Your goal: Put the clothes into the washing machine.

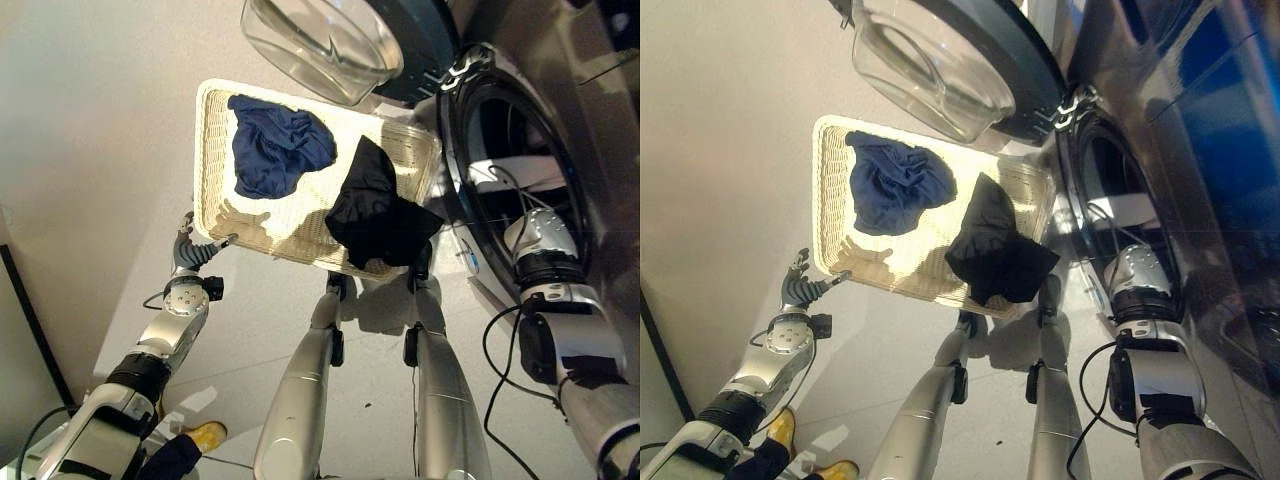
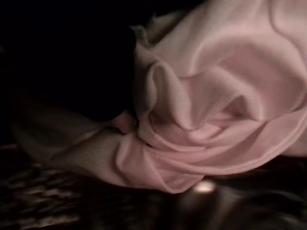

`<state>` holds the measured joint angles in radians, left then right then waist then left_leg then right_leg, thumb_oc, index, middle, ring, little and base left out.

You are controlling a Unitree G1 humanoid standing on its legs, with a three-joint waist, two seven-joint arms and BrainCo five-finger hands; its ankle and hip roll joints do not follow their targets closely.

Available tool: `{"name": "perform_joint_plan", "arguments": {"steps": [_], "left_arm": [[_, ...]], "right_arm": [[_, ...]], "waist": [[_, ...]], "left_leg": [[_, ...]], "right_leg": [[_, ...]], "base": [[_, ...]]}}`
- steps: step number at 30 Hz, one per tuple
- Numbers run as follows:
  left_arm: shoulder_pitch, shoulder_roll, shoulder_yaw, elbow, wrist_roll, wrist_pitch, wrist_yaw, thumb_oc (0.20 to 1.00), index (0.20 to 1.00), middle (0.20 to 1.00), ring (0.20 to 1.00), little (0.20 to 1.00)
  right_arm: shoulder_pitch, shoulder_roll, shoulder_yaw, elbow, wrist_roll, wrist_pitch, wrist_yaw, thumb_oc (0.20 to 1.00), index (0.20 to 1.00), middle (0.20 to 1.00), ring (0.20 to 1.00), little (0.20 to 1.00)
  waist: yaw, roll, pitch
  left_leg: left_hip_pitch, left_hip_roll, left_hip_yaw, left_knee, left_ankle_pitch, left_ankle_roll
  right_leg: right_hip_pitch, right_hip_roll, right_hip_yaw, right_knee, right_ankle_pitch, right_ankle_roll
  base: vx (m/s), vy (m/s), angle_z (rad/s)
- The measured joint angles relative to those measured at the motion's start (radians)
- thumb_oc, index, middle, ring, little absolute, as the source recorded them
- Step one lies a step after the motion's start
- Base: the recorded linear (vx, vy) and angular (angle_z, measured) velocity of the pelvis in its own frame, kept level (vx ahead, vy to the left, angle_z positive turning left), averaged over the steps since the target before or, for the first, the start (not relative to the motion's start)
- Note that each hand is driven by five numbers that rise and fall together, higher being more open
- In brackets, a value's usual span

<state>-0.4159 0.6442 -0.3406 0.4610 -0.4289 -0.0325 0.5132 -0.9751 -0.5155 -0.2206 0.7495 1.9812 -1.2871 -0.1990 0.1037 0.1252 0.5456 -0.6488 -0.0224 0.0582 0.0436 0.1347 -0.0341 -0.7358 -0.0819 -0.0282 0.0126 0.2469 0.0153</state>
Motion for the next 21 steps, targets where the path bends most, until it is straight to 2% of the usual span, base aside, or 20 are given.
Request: {"name": "perform_joint_plan", "arguments": {"steps": [2, 3, 4, 5, 8, 10, 11, 12, 14, 17, 19, 20, 21], "left_arm": [[0.025, 0.006, 0.000, -0.021, 0.000, -0.001, -0.005, 1.000, 1.000, 1.000, 1.000, 1.000], [0.033, 0.006, 0.001, -0.018, 0.000, -0.001, -0.012, 1.000, 1.000, 1.000, 1.000, 1.000], [0.037, 0.006, 0.001, -0.018, 0.000, 0.000, -0.020, 1.000, 1.000, 1.000, 1.000, 1.000], [0.039, 0.006, 0.000, -0.018, 0.000, 0.000, -0.027, 1.000, 1.000, 1.000, 1.000, 1.000], [0.038, 0.004, -0.002, -0.016, 0.001, 0.001, -0.044, 1.000, 1.000, 1.000, 1.000, 1.000], [0.034, 0.005, -0.011, -0.005, 0.001, 0.005, -0.056, 1.000, 1.000, 1.000, 1.000, 1.000], [0.026, 0.005, -0.031, -0.002, 0.000, 0.012, -0.058, 1.000, 1.000, 1.000, 1.000, 1.000], [0.021, 0.000, -0.036, -0.004, 0.000, 0.017, -0.061, 1.000, 1.000, 1.000, 1.000, 1.000], [0.016, -0.016, -0.048, 0.000, 0.000, 0.027, -0.058, 1.000, 1.000, 1.000, 1.000, 1.000], [-0.011, -0.025, -0.070, 0.005, 0.000, 0.027, -0.056, 1.000, 1.000, 1.000, 1.000, 1.000], [-0.031, -0.040, -0.074, 0.025, -0.021, 0.022, -0.040, 1.000, 1.000, 1.000, 1.000, 1.000], [-0.034, -0.041, -0.075, 0.027, -0.025, 0.023, -0.040, 1.000, 1.000, 1.000, 1.000, 1.000], [-0.036, -0.042, -0.075, 0.027, -0.027, 0.020, -0.037, 1.000, 1.000, 1.000, 1.000, 1.000]], "right_arm": [[0.015, -0.018, -0.005, -0.001, 0.000, 0.000, -0.059, 0.200, 0.200, 0.200, 0.200, 0.200], [0.023, -0.024, -0.004, -0.003, -0.004, 0.013, -0.093, 0.548, 0.548, 0.548, 0.548, 0.548], [0.029, -0.025, -0.005, -0.003, -0.007, 0.028, -0.124, 0.693, 0.693, 0.693, 0.693, 0.693], [0.027, -0.026, -0.004, -0.003, -0.007, 0.046, -0.158, 1.000, 1.000, 1.000, 1.000, 1.000], [0.018, -0.003, -0.018, -0.019, 0.000, 0.114, -0.235, 1.000, 1.000, 1.000, 1.000, 1.000], [0.010, 0.052, -0.043, -0.057, 0.000, 0.202, -0.270, 1.000, 1.000, 1.000, 1.000, 1.000], [0.012, 0.086, -0.043, -0.098, 0.000, 0.274, -0.266, 1.000, 1.000, 1.000, 1.000, 1.000], [0.013, 0.104, -0.036, -0.113, 0.000, 0.314, -0.259, 1.000, 1.000, 1.000, 1.000, 1.000], [0.027, 0.165, 0.011, -0.194, 0.000, 0.400, -0.206, 1.000, 1.000, 1.000, 1.000, 1.000], [0.039, 0.186, 0.074, -0.208, 0.000, 0.521, -0.130, 1.000, 1.000, 1.000, 1.000, 1.000], [0.028, 0.181, 0.108, -0.155, 0.000, 0.668, -0.024, 1.000, 1.000, 1.000, 1.000, 1.000], [0.026, 0.175, 0.115, -0.143, 0.000, 0.704, -0.002, 1.000, 1.000, 1.000, 1.000, 1.000], [0.026, 0.157, 0.117, -0.115, 0.000, 0.772, 0.044, 1.000, 1.000, 1.000, 1.000, 1.000]], "waist": [[0.009, -0.001, 0.000], [0.011, -0.002, 0.001], [0.011, -0.002, 0.001], [0.011, -0.003, 0.002], [0.009, -0.002, 0.001], [-0.004, -0.002, 0.001], [-0.017, -0.002, 0.001], [-0.022, -0.001, 0.001], [-0.054, -0.001, 0.001], [-0.073, -0.001, 0.000], [-0.093, -0.001, -0.001], [-0.094, -0.001, -0.001], [-0.094, -0.001, -0.001]], "left_leg": [[-0.001, -0.003, 0.008, 0.007, -0.005, 0.006], [-0.001, -0.002, 0.011, 0.015, -0.010, 0.010], [-0.002, -0.002, 0.013, 0.020, -0.013, 0.012], [-0.003, -0.003, 0.015, 0.026, -0.016, 0.013], [-0.012, -0.004, 0.016, 0.050, -0.026, 0.015], [-0.012, -0.006, 0.016, 0.053, -0.026, 0.015], [-0.012, -0.009, 0.016, 0.055, -0.026, 0.015], [-0.012, -0.009, 0.016, 0.057, -0.026, 0.015], [-0.012, -0.009, 0.015, 0.059, -0.025, 0.014], [-0.012, -0.012, 0.015, 0.067, -0.026, 0.015], [-0.016, -0.015, 0.015, 0.068, -0.025, 0.015], [-0.019, -0.016, 0.015, 0.069, -0.024, 0.015], [-0.028, -0.017, 0.016, 0.074, -0.024, 0.016]], "right_leg": [[0.000, -0.005, 0.001, 0.001, 0.000, 0.001], [0.001, -0.007, 0.001, 0.004, 0.000, 0.001], [0.001, -0.009, 0.001, 0.006, 0.000, 0.001], [0.001, -0.011, 0.001, 0.009, 0.000, 0.001], [0.001, -0.013, 0.001, 0.016, 0.001, 0.002], [0.002, -0.014, -0.001, 0.020, 0.001, 0.002], [0.002, -0.014, -0.001, 0.022, 0.001, 0.002], [0.002, -0.016, -0.001, 0.025, 0.001, 0.003], [0.002, -0.014, -0.001, 0.026, 0.001, 0.003], [0.004, -0.016, 0.000, 0.027, 0.004, 0.007], [0.004, -0.019, 0.001, 0.025, -0.003, 0.017], [0.002, -0.020, 0.001, 0.024, -0.003, 0.018], [-0.005, -0.021, 0.001, 0.024, -0.001, 0.019]], "base": [[0.03, -0.019, -0.04], [0.02, -0.022, -0.05], [0.03, -0.031, -0.04], [0.00, 0.000, 0.00], [0.00, -0.059, -0.01], [0.00, 0.000, 0.00], [0.00, 0.000, 0.00], [0.00, 0.000, 0.00], [0.00, 0.000, 0.00], [-0.01, 0.007, 0.00], [-0.03, 0.021, 0.04], [-0.04, 0.013, 0.04], [-0.04, 0.006, 0.01]]}}
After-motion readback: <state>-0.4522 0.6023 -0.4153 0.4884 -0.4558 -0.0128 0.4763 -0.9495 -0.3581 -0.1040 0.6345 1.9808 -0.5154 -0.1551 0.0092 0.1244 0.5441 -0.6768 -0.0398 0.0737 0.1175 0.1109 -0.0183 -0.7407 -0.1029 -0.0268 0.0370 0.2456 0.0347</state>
